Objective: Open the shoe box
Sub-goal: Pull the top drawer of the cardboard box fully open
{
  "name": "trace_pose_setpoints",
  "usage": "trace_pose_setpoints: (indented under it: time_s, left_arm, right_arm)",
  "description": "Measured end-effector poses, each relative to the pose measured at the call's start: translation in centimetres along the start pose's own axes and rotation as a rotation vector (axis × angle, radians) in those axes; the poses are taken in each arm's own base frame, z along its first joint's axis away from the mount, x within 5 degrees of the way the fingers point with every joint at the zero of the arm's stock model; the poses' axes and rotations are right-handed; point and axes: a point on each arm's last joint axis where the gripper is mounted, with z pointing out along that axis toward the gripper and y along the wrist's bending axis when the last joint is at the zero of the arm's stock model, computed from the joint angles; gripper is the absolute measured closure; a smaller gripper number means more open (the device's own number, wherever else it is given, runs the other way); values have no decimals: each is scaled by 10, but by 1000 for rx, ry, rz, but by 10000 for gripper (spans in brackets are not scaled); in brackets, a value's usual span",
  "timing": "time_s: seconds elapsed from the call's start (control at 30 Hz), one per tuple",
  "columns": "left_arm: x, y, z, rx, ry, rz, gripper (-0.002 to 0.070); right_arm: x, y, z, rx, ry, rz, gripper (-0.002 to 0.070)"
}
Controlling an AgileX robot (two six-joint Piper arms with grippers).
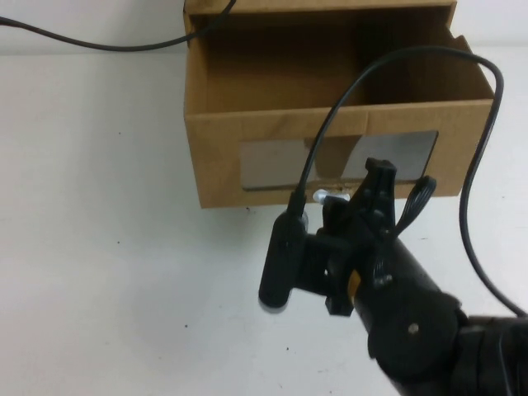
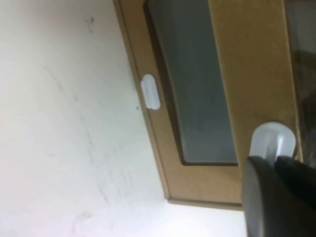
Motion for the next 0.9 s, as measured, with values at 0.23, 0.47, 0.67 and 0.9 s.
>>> trace_pose_setpoints:
  time_s: [0.23, 0.47, 0.67, 0.9]
  left_arm:
    - [0, 0, 0, 0, 0, 0, 680]
    - [0, 0, 0, 0, 0, 0, 680]
    - [0, 0, 0, 0, 0, -1, 680]
    - [0, -1, 0, 11, -4, -11, 680]
  right_arm:
    - [-13, 14, -20, -8, -13, -8, 680]
    - [-13, 23, -29, -49, 30, -17, 687]
    - [1, 29, -38, -82, 38, -28, 692]
    - [10, 13, -53, -63, 10, 32, 694]
